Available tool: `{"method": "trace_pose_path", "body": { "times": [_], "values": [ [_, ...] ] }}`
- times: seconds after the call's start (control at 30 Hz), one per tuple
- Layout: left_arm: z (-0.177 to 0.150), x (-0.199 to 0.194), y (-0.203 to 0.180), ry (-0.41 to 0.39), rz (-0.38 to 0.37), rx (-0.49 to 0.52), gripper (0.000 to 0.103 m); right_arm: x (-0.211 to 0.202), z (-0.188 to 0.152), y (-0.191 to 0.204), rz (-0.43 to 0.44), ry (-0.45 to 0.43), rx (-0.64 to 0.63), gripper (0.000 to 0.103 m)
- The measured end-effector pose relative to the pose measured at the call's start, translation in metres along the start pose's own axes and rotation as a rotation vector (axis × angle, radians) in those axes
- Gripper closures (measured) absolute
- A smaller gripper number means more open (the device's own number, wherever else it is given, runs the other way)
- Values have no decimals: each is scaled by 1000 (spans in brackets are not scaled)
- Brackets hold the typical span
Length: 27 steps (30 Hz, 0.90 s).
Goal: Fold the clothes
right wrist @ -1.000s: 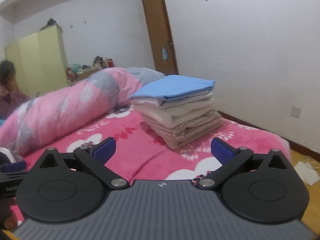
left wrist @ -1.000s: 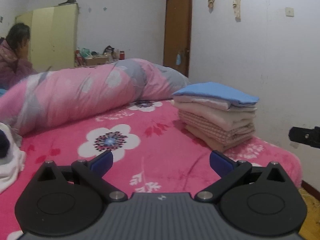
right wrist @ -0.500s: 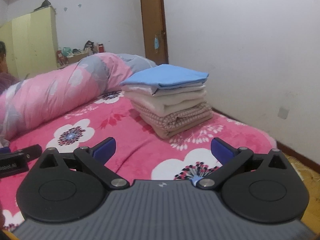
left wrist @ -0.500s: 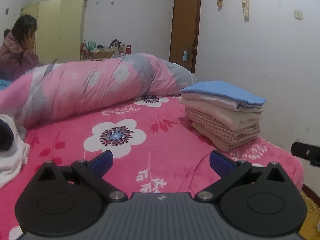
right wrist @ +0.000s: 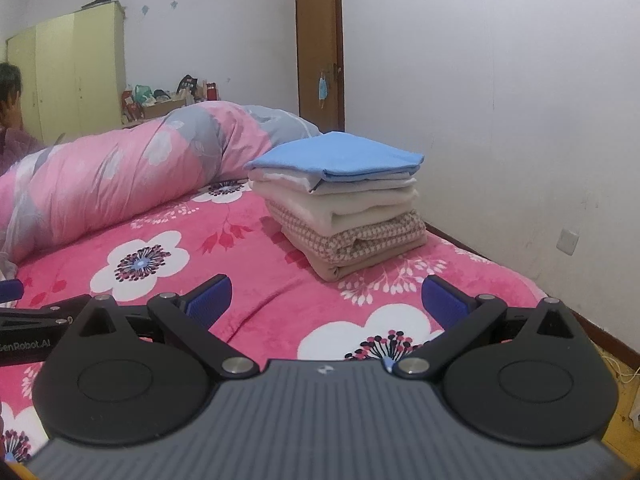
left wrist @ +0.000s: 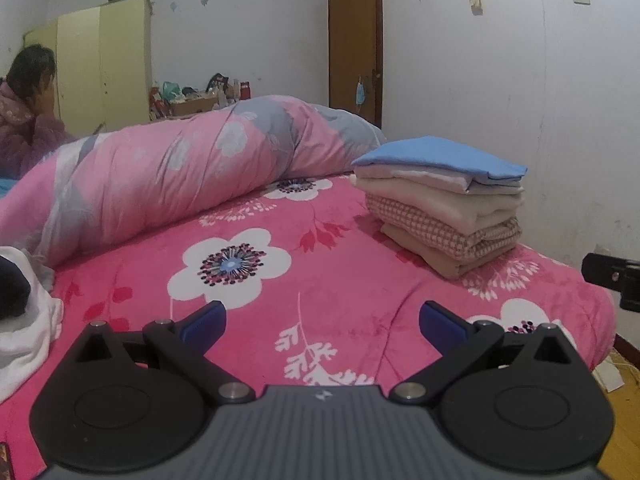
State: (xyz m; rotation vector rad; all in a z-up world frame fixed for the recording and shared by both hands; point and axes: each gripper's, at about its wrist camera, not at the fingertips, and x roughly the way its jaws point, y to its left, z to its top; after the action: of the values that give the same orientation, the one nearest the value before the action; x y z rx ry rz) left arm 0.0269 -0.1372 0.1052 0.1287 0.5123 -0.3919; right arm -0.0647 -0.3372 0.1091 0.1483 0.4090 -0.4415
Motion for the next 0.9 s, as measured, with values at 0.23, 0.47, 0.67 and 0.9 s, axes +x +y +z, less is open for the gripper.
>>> {"method": "trace_pose_path", "body": {
  "times": [0.23, 0.47, 0.67, 0.9],
  "values": [
    [-1, 2, 1, 10, 11, 2, 0, 4, -2, -1, 6, 14, 21, 1],
    [-1, 3, -2, 0, 35, 17, 0, 4, -3, 5, 17, 10, 4, 1],
    [-1, 4, 4, 9, 25, -15, 0, 5, -4, 10, 23, 12, -13, 1],
    [-1, 9, 11, 43, -8, -71, 0, 9, -6, 15, -2, 17, -22, 1]
  ]
}}
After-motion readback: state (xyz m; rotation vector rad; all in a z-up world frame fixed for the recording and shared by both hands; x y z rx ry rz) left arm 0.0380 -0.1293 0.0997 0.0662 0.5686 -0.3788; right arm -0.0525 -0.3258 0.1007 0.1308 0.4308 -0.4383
